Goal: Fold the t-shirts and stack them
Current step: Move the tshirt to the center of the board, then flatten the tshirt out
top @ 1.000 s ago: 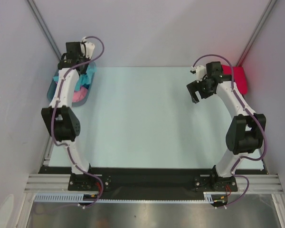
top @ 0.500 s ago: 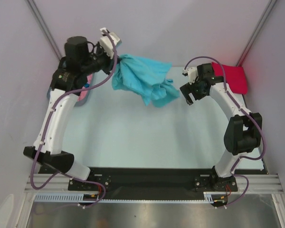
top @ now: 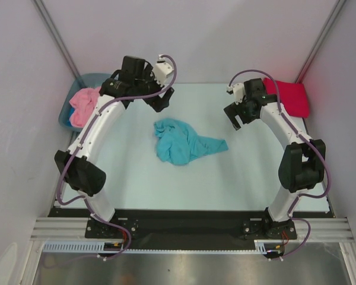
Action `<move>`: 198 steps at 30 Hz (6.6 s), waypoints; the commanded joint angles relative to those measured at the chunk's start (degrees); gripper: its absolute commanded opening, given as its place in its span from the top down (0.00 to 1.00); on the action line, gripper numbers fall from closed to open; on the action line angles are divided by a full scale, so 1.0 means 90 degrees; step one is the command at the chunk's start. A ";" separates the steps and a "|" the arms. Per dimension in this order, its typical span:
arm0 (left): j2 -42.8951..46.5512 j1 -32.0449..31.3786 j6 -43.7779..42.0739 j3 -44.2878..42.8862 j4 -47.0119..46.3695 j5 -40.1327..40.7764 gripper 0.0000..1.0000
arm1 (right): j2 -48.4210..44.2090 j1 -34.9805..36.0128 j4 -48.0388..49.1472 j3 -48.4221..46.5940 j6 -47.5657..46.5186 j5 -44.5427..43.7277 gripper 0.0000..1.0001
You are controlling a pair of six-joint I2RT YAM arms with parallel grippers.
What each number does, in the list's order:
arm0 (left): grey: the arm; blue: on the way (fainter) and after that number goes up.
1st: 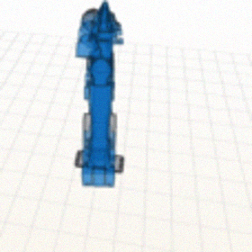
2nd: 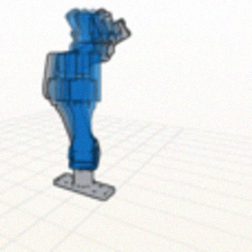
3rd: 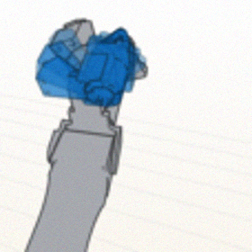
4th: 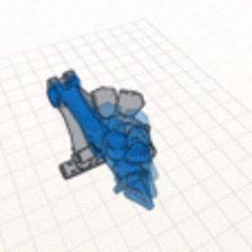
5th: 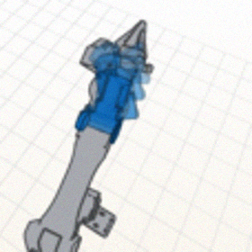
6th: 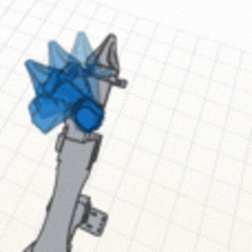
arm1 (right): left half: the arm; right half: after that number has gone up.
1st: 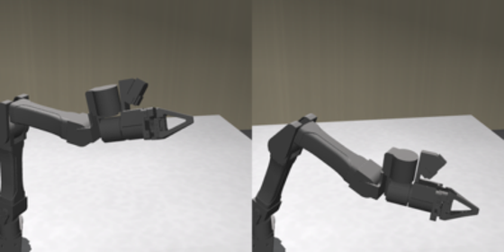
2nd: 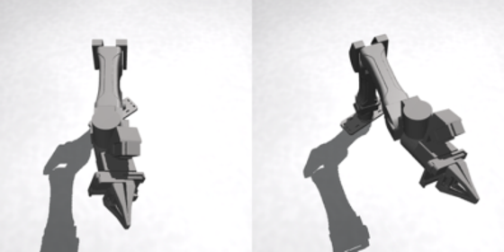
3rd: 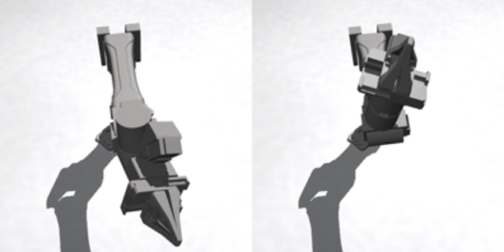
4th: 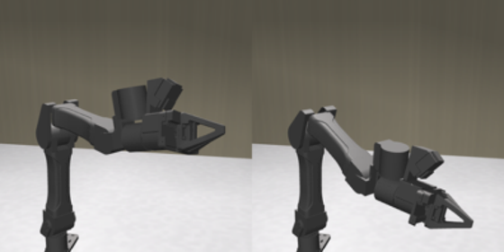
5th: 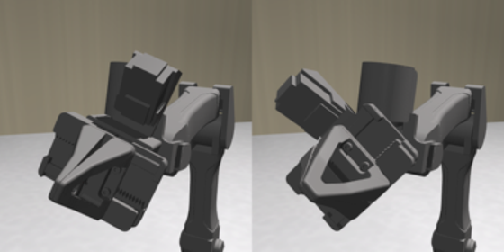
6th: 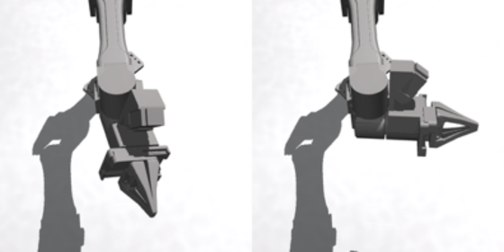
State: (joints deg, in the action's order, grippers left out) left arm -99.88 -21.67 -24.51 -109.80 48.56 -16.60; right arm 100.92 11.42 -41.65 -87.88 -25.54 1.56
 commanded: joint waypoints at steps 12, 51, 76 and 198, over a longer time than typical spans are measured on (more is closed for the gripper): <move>0.0774 -0.1000 -0.2870 0.3299 -0.0677 0.0535 0.28 | -0.0461 0.0870 0.0672 0.0916 -0.0648 -0.0945 0.00; 0.0590 -0.3100 -0.2931 0.5637 -0.3186 0.0349 0.23 | -0.1096 -0.0136 0.1005 0.1336 -0.1089 -0.1727 0.00; 0.0853 -0.2729 -0.2472 0.4770 -0.4993 0.3824 0.99 | -0.1019 -0.0048 0.0985 0.1473 -0.0747 -0.1619 0.00; 0.0003 -0.0980 -0.1913 -0.2595 -0.2651 0.4832 1.00 | 0.2174 0.0420 0.0515 -0.1338 0.2796 0.4366 0.12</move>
State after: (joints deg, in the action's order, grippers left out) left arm -103.55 -29.43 -37.01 -132.86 33.45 19.73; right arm 118.06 14.90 -40.49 -95.22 -6.00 32.58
